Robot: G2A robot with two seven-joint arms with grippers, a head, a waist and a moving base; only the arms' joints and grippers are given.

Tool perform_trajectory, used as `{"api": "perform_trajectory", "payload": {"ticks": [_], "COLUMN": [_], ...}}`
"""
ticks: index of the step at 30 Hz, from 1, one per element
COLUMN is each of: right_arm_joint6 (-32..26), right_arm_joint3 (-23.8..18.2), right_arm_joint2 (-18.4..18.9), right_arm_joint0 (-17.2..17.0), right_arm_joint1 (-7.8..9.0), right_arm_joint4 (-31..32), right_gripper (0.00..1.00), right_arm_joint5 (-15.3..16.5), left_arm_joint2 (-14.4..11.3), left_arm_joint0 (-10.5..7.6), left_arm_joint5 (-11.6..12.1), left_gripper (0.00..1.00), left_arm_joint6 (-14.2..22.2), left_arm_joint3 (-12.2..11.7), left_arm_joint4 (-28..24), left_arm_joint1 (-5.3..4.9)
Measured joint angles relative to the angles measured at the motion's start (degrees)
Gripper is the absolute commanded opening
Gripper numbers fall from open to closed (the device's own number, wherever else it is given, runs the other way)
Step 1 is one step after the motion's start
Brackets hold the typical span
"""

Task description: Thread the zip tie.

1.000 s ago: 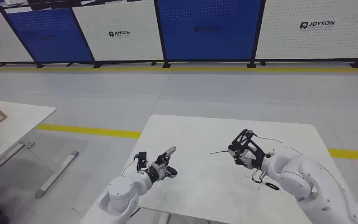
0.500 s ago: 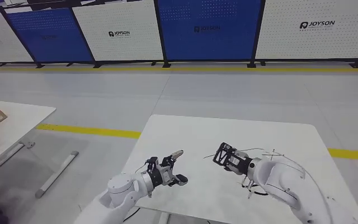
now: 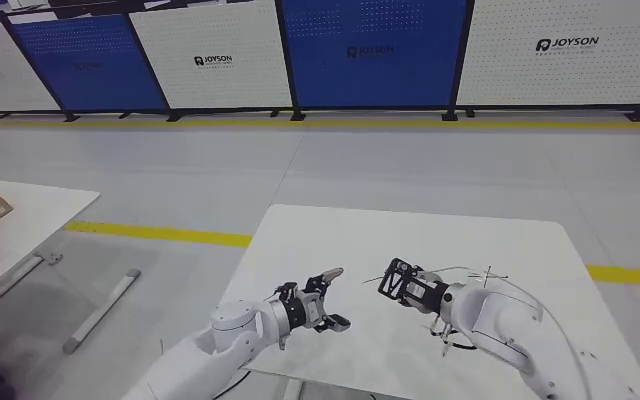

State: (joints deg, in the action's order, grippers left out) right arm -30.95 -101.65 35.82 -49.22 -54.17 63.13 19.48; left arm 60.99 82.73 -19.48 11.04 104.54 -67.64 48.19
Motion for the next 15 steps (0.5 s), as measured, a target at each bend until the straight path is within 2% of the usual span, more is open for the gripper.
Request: {"api": "perform_trajectory", "payload": {"ticks": [2,5,8,13,15], "right_arm_joint6": [0.56,1.2,1.15,1.84,2.26], "right_arm_joint3": [-0.54,-2.12,-3.29,-4.16,-4.09], "right_arm_joint2": [-0.23,-1.0,-1.42,-1.99,-2.06], "right_arm_joint0": [-0.36,-0.92,-1.55,-1.99,-1.98], "right_arm_joint1": [-0.03,-0.01,0.13,0.44,0.53], "right_arm_joint4": [1.61,6.14,9.16,10.47,10.27], "right_gripper": [0.0,0.0,0.0,0.0,0.0], "right_arm_joint5": [0.0,0.0,0.0,0.0,0.0], "left_arm_joint2": [-0.86,-1.8,-3.87,-5.91,-6.05], "left_arm_joint0": [-0.23,-1.91,-3.57,-7.33,-7.84], "left_arm_joint5": [0.0,0.0,0.0,0.0,0.0], "left_gripper": [1.0,1.0,1.0,1.0,1.0], "left_arm_joint6": [-0.77,-2.55,-4.1,-10.76,-11.89], "left_arm_joint3": [-0.59,-1.3,-1.86,-2.44,-2.53], "left_arm_joint4": [-2.17,-6.88,-11.1,-14.9,-15.15], "left_arm_joint1": [0.21,0.65,0.79,1.07,1.19]}}
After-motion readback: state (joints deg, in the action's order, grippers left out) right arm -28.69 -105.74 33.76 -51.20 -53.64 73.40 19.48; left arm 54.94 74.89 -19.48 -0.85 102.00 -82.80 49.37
